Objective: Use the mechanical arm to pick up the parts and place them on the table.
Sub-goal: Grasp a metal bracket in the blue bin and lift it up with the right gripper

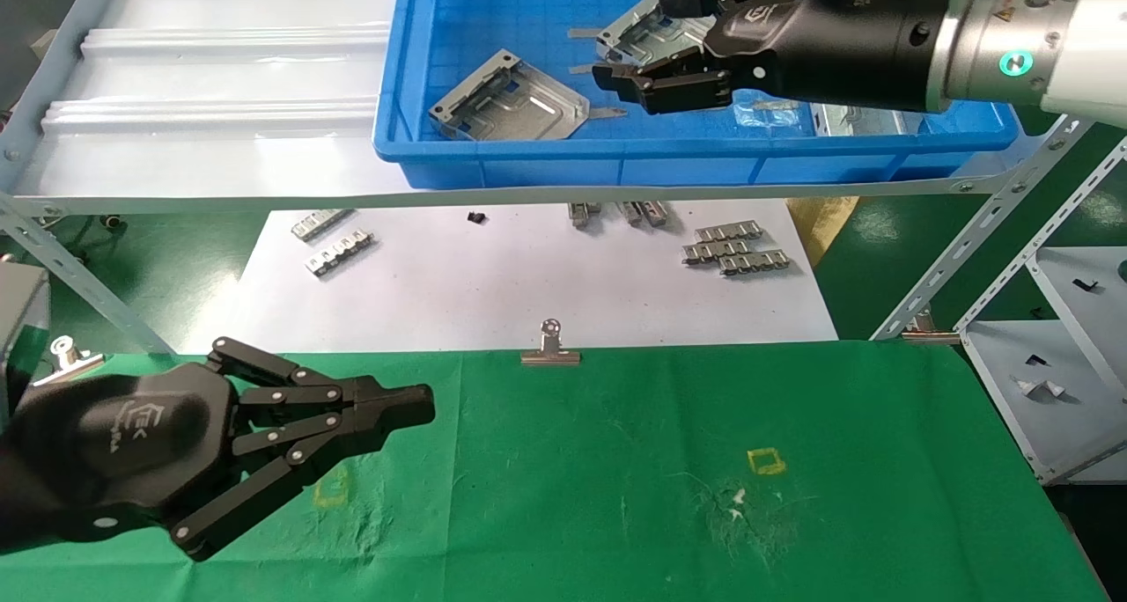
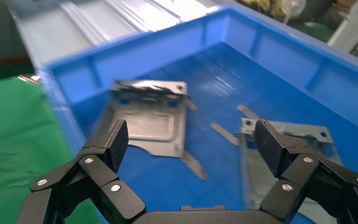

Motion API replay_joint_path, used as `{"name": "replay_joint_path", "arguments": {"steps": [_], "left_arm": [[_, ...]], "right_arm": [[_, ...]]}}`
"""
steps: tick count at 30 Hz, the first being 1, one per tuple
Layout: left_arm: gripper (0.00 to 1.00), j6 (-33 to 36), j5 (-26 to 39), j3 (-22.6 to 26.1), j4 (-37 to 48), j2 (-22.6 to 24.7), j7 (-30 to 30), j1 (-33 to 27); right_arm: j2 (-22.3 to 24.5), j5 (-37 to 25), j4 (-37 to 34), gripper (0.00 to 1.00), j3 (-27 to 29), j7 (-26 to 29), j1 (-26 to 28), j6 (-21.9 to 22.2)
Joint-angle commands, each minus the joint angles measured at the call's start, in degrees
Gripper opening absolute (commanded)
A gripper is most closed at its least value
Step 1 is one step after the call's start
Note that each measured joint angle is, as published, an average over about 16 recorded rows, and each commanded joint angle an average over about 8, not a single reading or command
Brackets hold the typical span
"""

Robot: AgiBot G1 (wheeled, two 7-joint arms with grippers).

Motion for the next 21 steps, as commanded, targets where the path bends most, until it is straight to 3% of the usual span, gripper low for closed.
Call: {"name": "replay_joint_path", "arguments": {"steps": [1, 4, 5, 6, 12, 13, 14, 21], "left_arm": [[0.00, 0.00, 0.00, 0.00, 0.00, 0.00, 0.00, 0.00], [0.00, 0.00, 0.00, 0.00, 0.00, 0.00, 0.00, 0.00], [0.00, 0.00, 0.00, 0.00, 0.00, 0.00, 0.00, 0.00], [0.00, 0.00, 0.00, 0.00, 0.00, 0.00, 0.00, 0.00], [0.00, 0.00, 0.00, 0.00, 0.00, 0.00, 0.00, 0.00], [0.00, 0.00, 0.00, 0.00, 0.00, 0.00, 0.00, 0.00], [0.00, 0.00, 0.00, 0.00, 0.00, 0.00, 0.00, 0.00], [0.00, 0.00, 0.00, 0.00, 0.00, 0.00, 0.00, 0.00]], "right_arm": [[-2.75, -2.82, -5.50, 1.00, -1.47, -1.25, 3.32, 1.40], [-6.12, -5.52, -11.86, 0.99, -3.00, -2.96, 6.24, 3.72], [-7.15, -6.37, -13.74, 0.93, -3.50, -3.41, 7.07, 4.56], [-8.10, -7.19, -15.40, 0.85, -3.98, -3.82, 7.81, 5.41], [-12.62, -10.48, -23.14, 0.11, -5.83, -4.91, 11.17, 11.54], [-13.18, -10.67, -24.04, 0.04, -5.90, -4.93, 11.50, 12.69], [-13.71, -10.79, -24.83, 0.00, -5.94, -4.94, 11.76, 13.84], [-16.15, -10.55, -27.06, 0.00, -5.81, -4.57, 11.45, 20.63]]}}
